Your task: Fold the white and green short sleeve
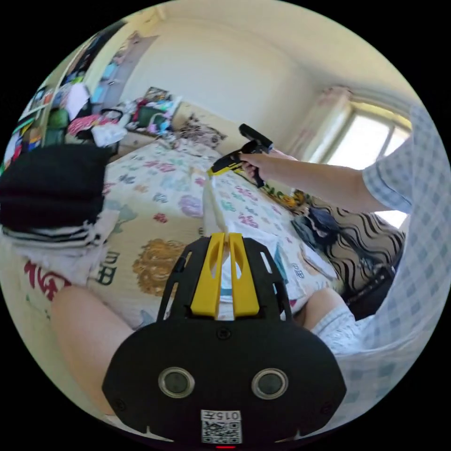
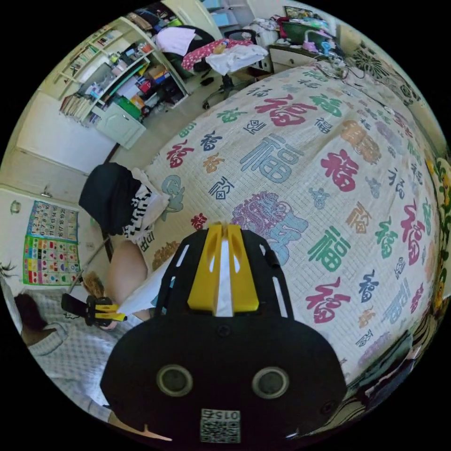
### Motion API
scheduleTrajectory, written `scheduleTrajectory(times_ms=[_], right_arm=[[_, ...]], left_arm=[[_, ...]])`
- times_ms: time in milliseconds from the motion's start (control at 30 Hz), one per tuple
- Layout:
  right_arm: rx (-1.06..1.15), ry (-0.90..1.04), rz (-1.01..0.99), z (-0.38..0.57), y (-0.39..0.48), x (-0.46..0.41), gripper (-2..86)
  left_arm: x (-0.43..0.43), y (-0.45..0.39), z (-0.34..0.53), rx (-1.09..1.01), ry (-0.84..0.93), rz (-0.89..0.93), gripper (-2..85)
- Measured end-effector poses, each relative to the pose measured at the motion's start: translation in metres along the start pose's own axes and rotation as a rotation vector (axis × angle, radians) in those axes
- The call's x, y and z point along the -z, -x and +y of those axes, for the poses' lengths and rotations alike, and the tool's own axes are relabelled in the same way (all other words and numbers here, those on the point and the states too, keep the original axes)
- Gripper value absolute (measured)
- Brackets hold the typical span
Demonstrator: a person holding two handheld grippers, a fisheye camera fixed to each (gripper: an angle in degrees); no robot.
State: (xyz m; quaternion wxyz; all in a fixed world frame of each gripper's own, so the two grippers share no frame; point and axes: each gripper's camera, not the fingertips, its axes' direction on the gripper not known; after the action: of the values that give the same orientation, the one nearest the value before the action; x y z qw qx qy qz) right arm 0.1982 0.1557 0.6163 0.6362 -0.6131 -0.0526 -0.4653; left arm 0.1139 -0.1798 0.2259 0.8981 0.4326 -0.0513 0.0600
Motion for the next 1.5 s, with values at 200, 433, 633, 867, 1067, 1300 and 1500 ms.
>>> scheduleTrajectory(times_ms=[200,433,633,867,1067,1300,1500], right_arm=[[-0.16,-0.144,-0.068,0.139,-0.112,0.11,0.7],[-0.42,-0.256,-0.126,0.301,-0.249,0.169,1.1],[-0.562,-0.328,-0.219,0.377,-0.329,0.18,3.7],[-0.657,-0.33,-0.089,0.431,-0.359,0.226,5.8],[-0.416,-0.297,0.043,0.453,-0.302,0.279,4.6],[-0.358,0.035,-0.033,0.474,-0.265,0.237,-0.6],[-0.413,0.061,-0.11,0.52,-0.269,0.269,-0.4]], left_arm=[[-0.083,-0.139,0.027,-0.311,0.082,0.216,-0.1],[-0.228,-0.273,0.093,-0.621,0.275,0.324,0.2],[-0.344,-0.324,0.143,-0.761,0.421,0.294,2.6],[-0.446,-0.328,0.172,-0.849,0.676,0.553,8.1],[-0.45,-0.264,0.12,-0.761,0.575,0.546,7.0],[-0.528,-0.144,0.101,-0.545,0.657,0.163,4.8],[-0.572,-0.093,0.094,-0.589,0.732,0.105,2.8]])
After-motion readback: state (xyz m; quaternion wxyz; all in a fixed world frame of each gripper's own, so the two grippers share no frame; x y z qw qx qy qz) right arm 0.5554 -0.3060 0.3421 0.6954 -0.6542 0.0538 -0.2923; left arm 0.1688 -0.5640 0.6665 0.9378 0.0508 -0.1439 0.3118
